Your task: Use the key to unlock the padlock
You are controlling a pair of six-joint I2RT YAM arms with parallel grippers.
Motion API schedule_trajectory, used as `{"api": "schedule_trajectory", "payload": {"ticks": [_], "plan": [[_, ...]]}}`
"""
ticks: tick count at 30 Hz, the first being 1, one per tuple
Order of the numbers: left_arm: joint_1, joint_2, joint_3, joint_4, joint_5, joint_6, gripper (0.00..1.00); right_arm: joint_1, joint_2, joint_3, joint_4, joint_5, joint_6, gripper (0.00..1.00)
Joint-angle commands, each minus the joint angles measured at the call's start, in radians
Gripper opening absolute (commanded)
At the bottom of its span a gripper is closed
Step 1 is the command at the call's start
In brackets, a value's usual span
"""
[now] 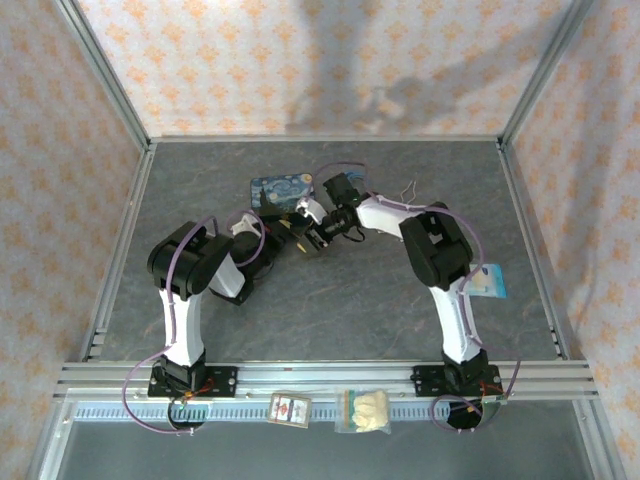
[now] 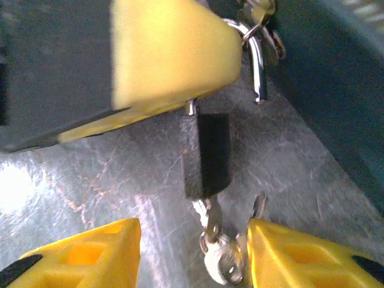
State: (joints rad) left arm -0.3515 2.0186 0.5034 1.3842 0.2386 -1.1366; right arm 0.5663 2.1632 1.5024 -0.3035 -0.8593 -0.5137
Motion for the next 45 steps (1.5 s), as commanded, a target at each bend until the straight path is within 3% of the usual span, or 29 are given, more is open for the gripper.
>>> {"api": "schedule_trajectory", "payload": {"ticks": [1, 7, 9, 13, 23, 36, 45], "plan": [[-0.005, 0.022, -0.014, 0.084, 0.004, -0.01, 0.0, -0.004, -0.138, -0.043, 0.1, 0.124, 0.17, 0.49], [-0.006, 0.013, -0.046, 0.12, -0.001, -0.022, 0.0, -0.023, -0.213, -0.105, 0.276, 0.39, 0.554, 0.54], [-0.006, 0.007, -0.055, 0.124, -0.004, -0.025, 0.0, -0.023, -0.196, -0.092, 0.321, 0.433, 0.654, 0.6], [-0.006, 0.006, -0.063, 0.133, -0.003, -0.029, 0.0, -0.023, -0.13, -0.044, 0.398, 0.504, 0.784, 0.62], [-0.004, -0.001, -0.086, 0.156, -0.021, -0.038, 0.0, 0.01, 0.062, 0.135, 0.346, 0.585, 0.893, 0.61], [-0.003, 0.022, -0.226, 0.336, -0.263, -0.157, 0.0, 0.02, -0.042, -0.085, 0.445, 0.726, 1.055, 0.55], [0.005, 0.016, -0.26, 0.342, -0.307, -0.181, 0.0, 0.025, -0.037, -0.079, 0.433, 0.763, 1.046, 0.54]]}}
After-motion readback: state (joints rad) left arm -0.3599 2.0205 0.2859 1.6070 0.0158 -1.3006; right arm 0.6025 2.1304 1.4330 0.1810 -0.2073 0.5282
